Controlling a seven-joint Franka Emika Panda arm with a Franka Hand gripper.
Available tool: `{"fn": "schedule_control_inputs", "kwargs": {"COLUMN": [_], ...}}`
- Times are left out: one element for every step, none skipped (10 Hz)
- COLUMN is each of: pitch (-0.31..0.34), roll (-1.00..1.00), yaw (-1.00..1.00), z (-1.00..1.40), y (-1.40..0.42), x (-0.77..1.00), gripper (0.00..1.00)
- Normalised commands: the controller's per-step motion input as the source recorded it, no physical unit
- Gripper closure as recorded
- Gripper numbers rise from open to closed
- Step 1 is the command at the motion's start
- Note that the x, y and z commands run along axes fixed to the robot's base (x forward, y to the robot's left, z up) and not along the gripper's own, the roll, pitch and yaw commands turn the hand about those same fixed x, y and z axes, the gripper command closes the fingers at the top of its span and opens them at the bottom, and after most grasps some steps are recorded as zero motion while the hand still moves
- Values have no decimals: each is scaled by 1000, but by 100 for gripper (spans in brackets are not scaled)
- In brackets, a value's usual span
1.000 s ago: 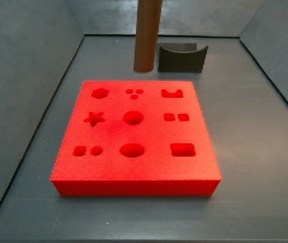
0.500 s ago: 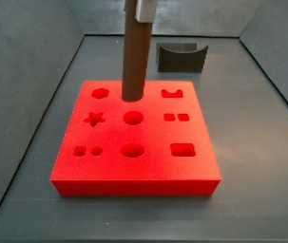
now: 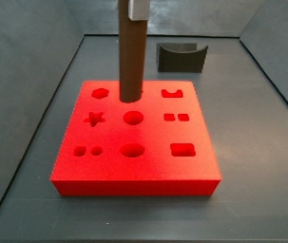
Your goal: Insert the oval object.
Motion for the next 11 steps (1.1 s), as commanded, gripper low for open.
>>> {"fn": "schedule_control_inputs", "kwargs": {"pitch": [-383,-364,-373,-303,-269,-184,-54,239,291,261,197], "roll": [-387,-354,-306,-81,0,77,306,320,264,191,139], "yaw": [-600,-643,-629,-620,-643,-757,-829,-674,-657,-740,-703], "z": [0,0,0,0,54,146,0,0,0,-14,-89], "y": [114,80,40,-66,-60,-106,-137,0,0,0,-200], "x": [111,83,86,154,206,200,29,-189,-214,-171,0], "gripper": [100,100,100,100,100,100,100,100,100,100,100]}}
